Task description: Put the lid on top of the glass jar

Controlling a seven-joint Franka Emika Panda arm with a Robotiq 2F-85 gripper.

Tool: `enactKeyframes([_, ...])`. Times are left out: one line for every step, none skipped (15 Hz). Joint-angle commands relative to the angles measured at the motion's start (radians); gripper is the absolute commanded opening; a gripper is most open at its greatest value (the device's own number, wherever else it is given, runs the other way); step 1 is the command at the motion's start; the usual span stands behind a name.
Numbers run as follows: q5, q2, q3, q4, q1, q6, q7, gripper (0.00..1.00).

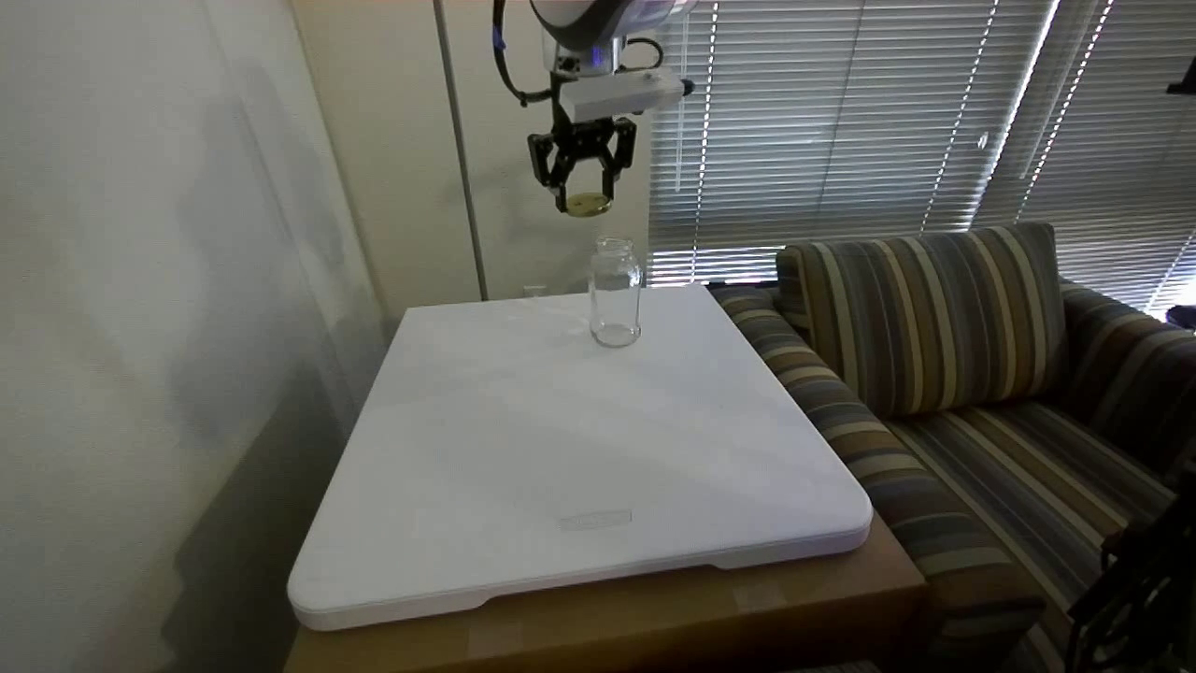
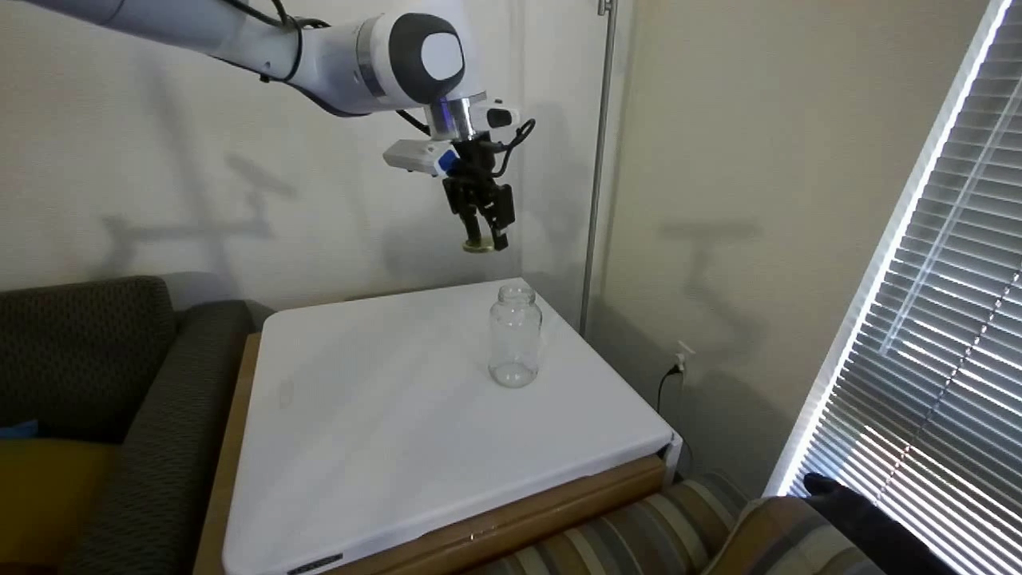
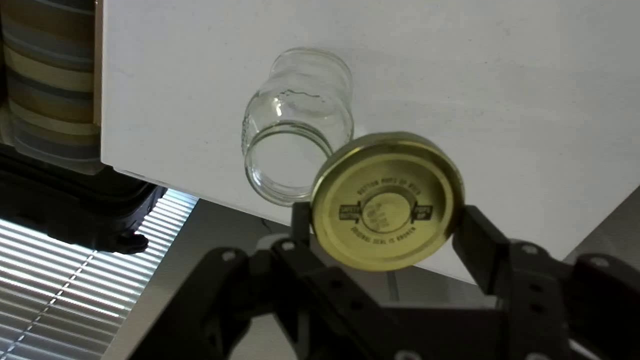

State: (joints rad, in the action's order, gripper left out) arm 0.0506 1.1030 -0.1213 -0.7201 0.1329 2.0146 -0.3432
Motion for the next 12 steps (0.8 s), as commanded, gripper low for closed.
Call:
enactKeyframes([-0.010,0.000,0.002,0.019,-0.028,-0.034,0.009,0.47])
enactKeyframes([-0.014,0.004,0.004,0.019,-0.036,-0.030,0.006,0.47])
enactKeyframes([-0.017,0.009,0.005,0.020,-0.045,-0.021,0.003,0.47])
enactKeyframes([-0.019,0.014,0.006,0.022,-0.052,-0.018,-0.002,0.47])
enactKeyframes([-0.025,0.021,0.008,0.025,-0.062,-0.010,-0.006,0.47])
enactKeyframes([-0.030,0.029,0.010,0.029,-0.071,-0.002,-0.010,0.47])
enactKeyframes([-0.035,0.035,0.012,0.032,-0.079,-0.003,-0.011,0.47])
enactKeyframes([-0.040,0.042,0.014,0.036,-0.085,-0.001,-0.013,0.47])
enactKeyframes([-0.046,0.048,0.015,0.039,-0.090,0.000,-0.014,0.47])
enactKeyframes([-0.053,0.055,0.017,0.041,-0.095,0.003,-0.015,0.47])
enactKeyframes([-0.063,0.062,0.023,0.043,-0.101,0.010,-0.011,0.47])
enactKeyframes([-0.082,0.074,0.034,0.044,-0.109,0.031,-0.008,0.47])
